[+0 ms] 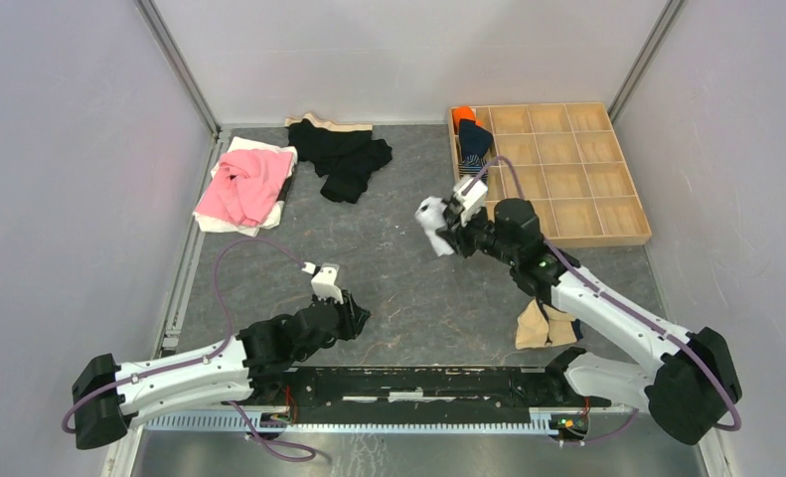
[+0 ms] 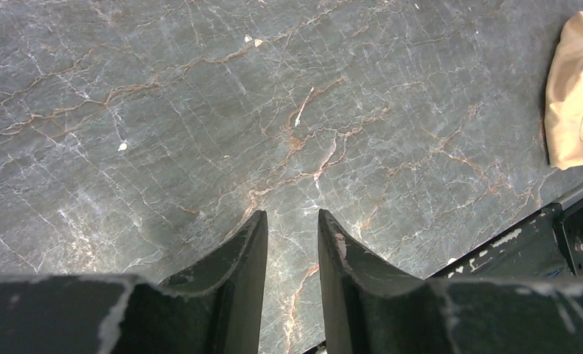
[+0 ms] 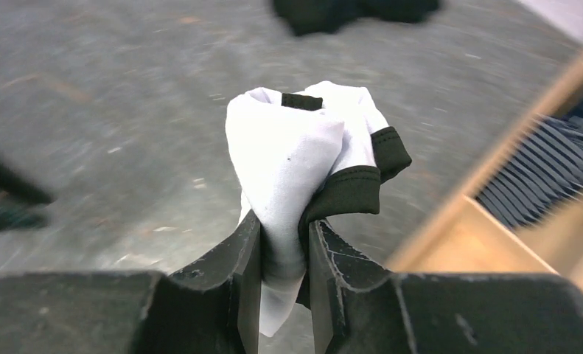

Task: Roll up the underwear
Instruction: Place the underwear in the storage box.

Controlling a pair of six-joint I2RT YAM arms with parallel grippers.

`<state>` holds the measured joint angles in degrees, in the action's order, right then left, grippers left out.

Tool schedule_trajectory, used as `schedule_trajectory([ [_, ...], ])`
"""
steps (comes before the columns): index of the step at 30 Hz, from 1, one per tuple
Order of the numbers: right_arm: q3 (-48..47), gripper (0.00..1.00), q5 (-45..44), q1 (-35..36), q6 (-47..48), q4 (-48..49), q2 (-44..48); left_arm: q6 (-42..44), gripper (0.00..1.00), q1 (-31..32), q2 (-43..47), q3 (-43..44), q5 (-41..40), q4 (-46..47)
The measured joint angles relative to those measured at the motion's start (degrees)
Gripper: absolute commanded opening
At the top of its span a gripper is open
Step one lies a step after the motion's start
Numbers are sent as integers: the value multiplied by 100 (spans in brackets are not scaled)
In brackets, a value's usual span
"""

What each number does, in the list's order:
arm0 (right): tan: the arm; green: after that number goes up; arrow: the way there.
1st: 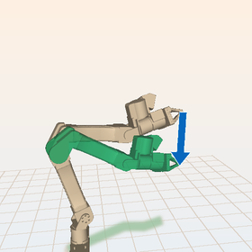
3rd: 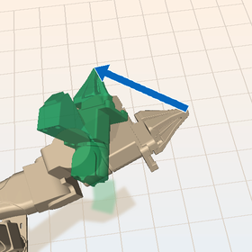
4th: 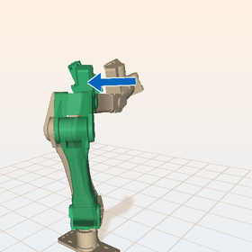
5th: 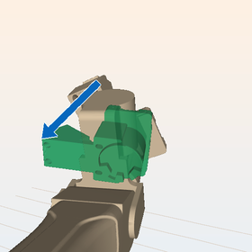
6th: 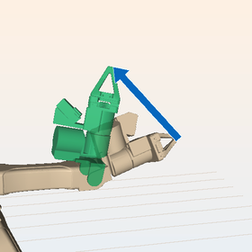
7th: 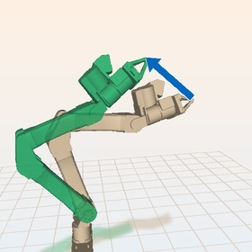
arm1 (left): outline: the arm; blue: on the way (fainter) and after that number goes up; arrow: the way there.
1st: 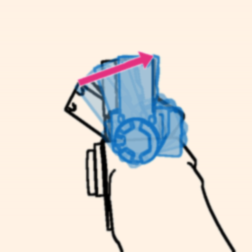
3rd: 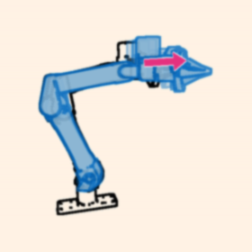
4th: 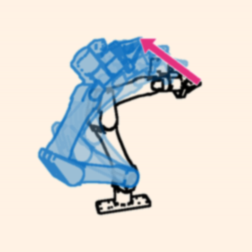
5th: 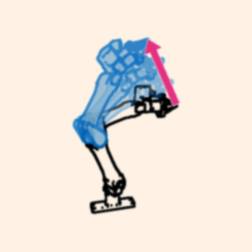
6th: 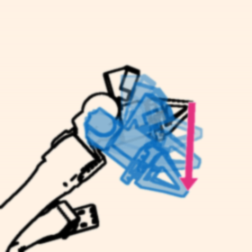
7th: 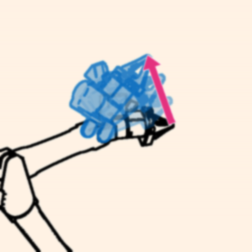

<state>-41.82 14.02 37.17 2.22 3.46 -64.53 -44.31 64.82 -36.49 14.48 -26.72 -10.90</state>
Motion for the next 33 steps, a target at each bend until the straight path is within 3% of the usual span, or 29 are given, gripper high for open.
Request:
schedule_trajectory([
  [4,-289,0,-844,-643,-52,-157,-116,-39,44,0,-111,0,28,13],
  [8,-529,0,-1084,-1399,-74,-162,-446,-107,46,-9,-374,-2,149,98],
  [16,-557,0,-122,-2516,-136,24,-1368,-120,48,-11,-629,-33,334,278],
  [26,-557,0,1121,-2863,-319,636,-2354,-120,49,-11,-713,-72,350,463],
  [33,-557,0,1316,-2975,-603,866,-2761,-120,49,-11,-739,-85,442,527],
])
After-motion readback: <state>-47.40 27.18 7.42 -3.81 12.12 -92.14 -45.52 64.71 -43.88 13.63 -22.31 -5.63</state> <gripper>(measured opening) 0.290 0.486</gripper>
